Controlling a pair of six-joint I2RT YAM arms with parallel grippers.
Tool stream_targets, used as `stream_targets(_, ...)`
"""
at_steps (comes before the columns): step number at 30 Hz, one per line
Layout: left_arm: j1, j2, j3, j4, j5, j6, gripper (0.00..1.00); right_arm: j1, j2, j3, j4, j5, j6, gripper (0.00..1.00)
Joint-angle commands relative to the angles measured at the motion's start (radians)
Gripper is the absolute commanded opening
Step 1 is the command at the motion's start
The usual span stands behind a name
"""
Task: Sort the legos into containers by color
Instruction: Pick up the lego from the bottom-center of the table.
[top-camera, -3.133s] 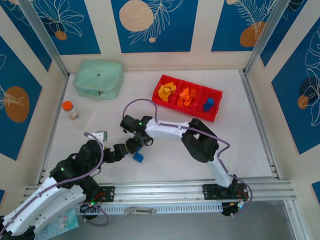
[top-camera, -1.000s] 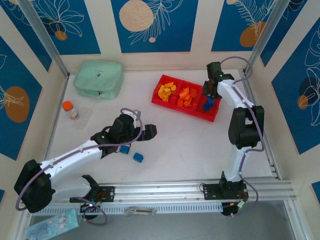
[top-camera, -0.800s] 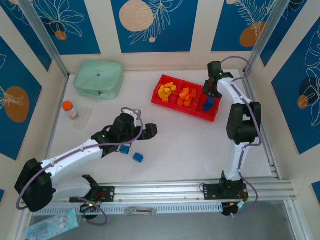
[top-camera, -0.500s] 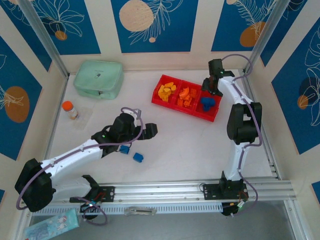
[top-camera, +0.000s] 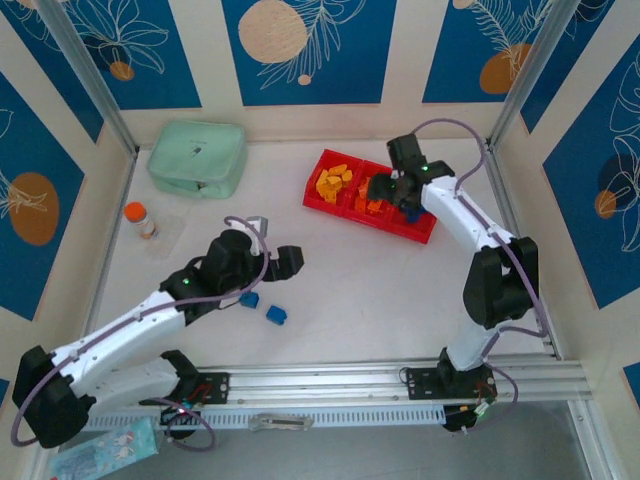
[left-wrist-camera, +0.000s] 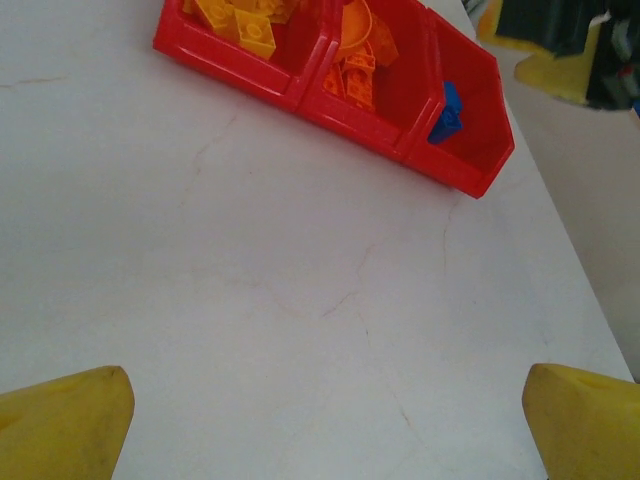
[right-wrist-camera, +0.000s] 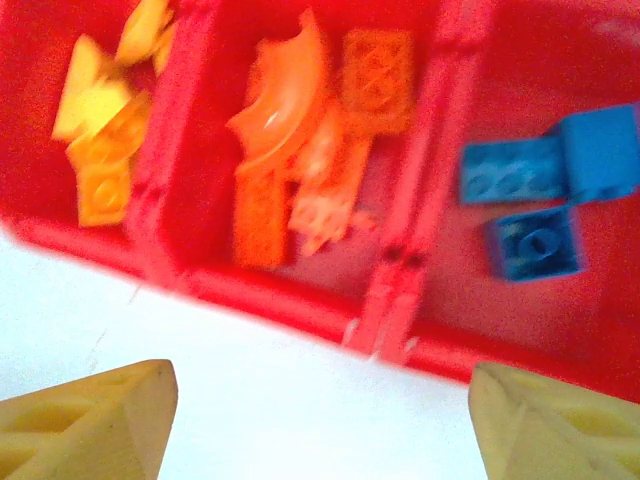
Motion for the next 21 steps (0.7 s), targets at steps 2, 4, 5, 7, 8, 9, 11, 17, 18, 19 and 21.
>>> stream_targets(2,0.003,-0.101,-0.046,-0.131,-0.055,0.022,0.99,0.115,-0.061,-0.091,0.010,-0.099,-0.001,0.79)
stream_targets(4,0.005,-0.155,-0.061,-0.179,-0.071,0.018,0.99,0.185,-0.081,-0.127,0.020,-0.105,-0.020,0.81)
stream_targets(5,0.005,-0.180,-0.065,-0.201,-0.077,0.017,0.99,0.217,-0.088,-0.145,0.024,-0.110,-0.025,0.82)
stream_targets(7,0.005,-0.234,-0.074,-0.258,-0.092,0.010,0.99,0.266,-0.087,-0.166,0.017,-0.139,-0.019,0.83)
stream_targets(8,0.005,-0.257,-0.076,-0.284,-0.100,0.008,0.99,0.285,-0.081,-0.174,0.017,-0.172,-0.021,0.84)
stream_targets(9,0.005,-0.282,-0.079,-0.315,-0.107,0.006,0.99,0.309,-0.076,-0.184,0.019,-0.205,-0.027,0.84)
stream_targets(11,0.007,-0.325,-0.084,-0.364,-0.112,0.004,0.99,0.373,-0.072,-0.212,0.031,-0.217,-0.048,0.84)
stream_targets(17,0.008,-0.416,-0.077,-0.504,-0.127,-0.016,0.99,0.577,-0.062,-0.288,0.101,-0.247,-0.132,0.83)
stream_targets(18,0.007,-0.430,-0.082,-0.514,-0.122,-0.021,0.99,0.607,-0.051,-0.295,0.110,-0.243,-0.141,0.82)
stream_targets(19,0.007,-0.443,-0.088,-0.520,-0.115,-0.026,0.99,0.636,-0.036,-0.300,0.116,-0.243,-0.152,0.82)
stream_targets(21,0.009,-0.465,-0.095,-0.536,-0.109,-0.039,0.99,0.669,-0.015,-0.303,0.129,-0.244,-0.152,0.82)
